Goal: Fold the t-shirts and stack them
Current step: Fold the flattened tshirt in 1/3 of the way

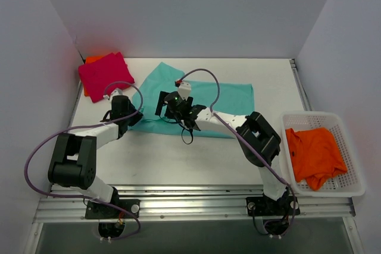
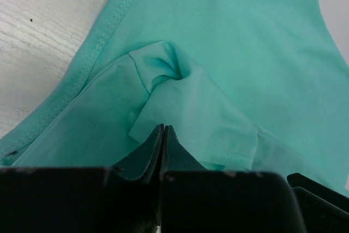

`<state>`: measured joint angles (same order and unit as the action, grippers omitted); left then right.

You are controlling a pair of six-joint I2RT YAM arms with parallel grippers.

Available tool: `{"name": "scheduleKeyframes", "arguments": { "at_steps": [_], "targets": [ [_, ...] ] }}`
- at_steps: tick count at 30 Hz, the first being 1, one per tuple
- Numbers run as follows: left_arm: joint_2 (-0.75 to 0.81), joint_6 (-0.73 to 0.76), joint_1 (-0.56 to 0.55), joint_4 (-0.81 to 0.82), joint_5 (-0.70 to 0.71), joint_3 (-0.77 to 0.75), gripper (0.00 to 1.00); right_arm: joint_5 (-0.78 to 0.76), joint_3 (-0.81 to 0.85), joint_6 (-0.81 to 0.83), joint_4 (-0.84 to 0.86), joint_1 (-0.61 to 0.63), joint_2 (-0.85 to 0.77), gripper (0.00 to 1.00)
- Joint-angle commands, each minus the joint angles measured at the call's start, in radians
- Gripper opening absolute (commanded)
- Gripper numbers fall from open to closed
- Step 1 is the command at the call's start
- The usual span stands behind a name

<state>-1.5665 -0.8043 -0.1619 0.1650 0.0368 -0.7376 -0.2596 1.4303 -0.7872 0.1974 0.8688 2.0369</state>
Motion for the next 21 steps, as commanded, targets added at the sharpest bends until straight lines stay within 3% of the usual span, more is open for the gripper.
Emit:
{"name": "scheduleKeyframes", "arguments": {
  "at_steps": [1, 16, 21],
  "targets": [
    [-0.007, -0.009, 0.001, 0.102, -0.008, 0.018, 0.02, 0.005, 0.018, -0.026, -0.004, 0.021, -0.003, 0.92],
    [-0.047, -0.004, 0.025, 0.122, -0.021, 0.023, 0.02, 0.033, 0.071, -0.057, 0.004, 0.061, 0.118, 0.90],
    [-0.063, -0.004, 0.036, 0.136, -0.035, 0.027, 0.02, 0.043, 0.097, -0.053, -0.004, 0.052, 0.154, 0.83]
  ]
}}
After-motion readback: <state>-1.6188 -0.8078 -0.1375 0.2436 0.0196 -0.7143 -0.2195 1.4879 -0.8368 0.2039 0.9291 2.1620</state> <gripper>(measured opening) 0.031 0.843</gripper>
